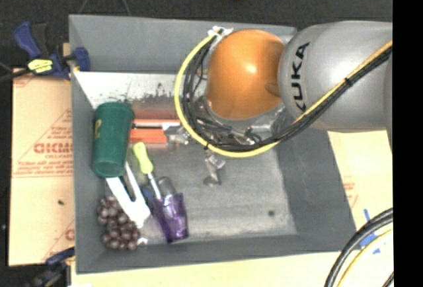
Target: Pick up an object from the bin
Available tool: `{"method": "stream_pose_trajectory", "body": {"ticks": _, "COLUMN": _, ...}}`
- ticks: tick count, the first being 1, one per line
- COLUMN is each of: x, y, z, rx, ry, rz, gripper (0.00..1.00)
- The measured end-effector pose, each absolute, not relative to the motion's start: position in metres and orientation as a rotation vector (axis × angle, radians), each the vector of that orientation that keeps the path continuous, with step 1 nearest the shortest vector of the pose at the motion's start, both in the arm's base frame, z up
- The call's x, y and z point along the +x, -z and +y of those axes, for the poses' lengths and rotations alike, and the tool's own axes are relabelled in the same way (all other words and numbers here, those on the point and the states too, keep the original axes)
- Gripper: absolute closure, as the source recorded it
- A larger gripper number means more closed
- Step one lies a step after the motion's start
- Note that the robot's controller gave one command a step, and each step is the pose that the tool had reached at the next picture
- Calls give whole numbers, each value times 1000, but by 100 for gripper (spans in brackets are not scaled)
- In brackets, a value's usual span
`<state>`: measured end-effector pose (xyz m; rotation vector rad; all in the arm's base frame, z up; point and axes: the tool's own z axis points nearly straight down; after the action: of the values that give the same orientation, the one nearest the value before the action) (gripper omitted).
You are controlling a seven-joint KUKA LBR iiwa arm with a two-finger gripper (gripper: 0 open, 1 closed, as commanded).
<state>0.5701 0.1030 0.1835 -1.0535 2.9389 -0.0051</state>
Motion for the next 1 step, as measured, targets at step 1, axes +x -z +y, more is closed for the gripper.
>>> {"method": "stream_pose_trajectory", "body": {"ticks": 1, "x": 583, "y": -180, "z": 106, "rx": -788, "ry": 0, "rz": 3004, "gripper": 0}}
